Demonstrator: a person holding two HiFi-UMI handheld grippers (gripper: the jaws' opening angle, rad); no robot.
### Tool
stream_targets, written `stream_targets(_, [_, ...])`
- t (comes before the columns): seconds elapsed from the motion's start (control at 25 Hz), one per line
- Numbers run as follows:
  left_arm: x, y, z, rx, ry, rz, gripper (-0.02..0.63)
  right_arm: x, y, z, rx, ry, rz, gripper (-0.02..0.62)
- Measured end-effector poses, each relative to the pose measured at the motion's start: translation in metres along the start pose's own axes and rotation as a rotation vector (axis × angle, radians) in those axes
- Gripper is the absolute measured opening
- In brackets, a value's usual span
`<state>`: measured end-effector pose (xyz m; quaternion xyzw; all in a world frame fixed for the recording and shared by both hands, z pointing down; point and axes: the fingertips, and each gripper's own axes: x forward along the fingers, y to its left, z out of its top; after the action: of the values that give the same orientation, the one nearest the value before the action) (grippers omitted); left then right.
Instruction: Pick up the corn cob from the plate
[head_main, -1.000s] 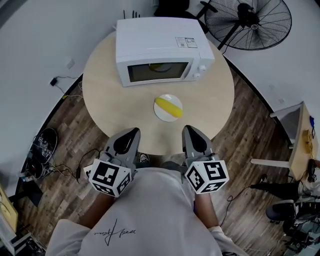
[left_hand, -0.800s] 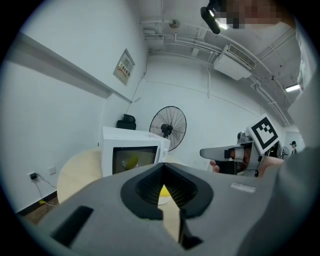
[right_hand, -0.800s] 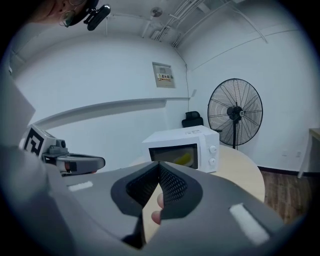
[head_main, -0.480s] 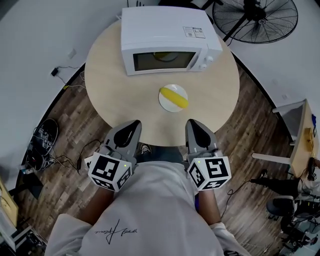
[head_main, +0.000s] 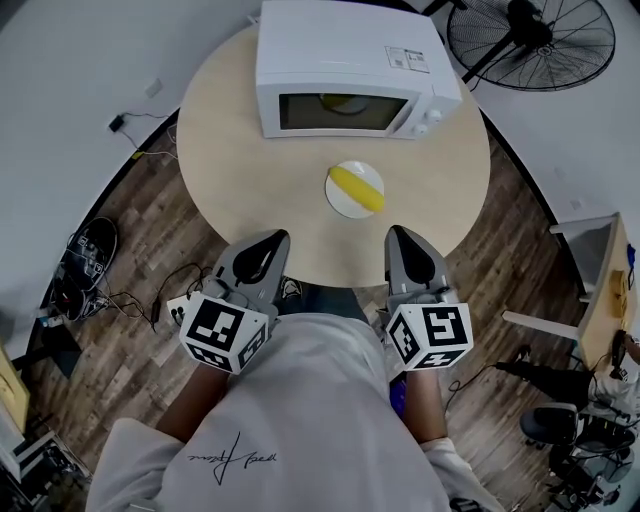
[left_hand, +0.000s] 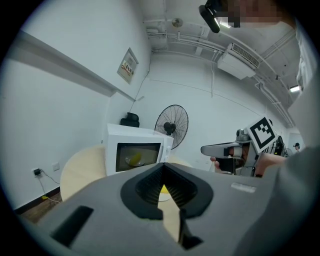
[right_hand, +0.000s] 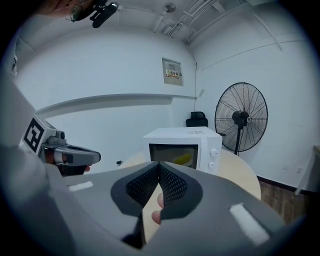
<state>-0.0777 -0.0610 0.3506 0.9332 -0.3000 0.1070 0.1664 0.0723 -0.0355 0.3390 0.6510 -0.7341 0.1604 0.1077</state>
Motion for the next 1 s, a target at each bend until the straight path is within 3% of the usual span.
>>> stream_targets(1.0, [0.045, 0.006, 0.001, -0.046, 0.022, 0.02, -0.008, 0.057, -0.039, -0.025, -0.024, 0.148, 0.089, 0.014])
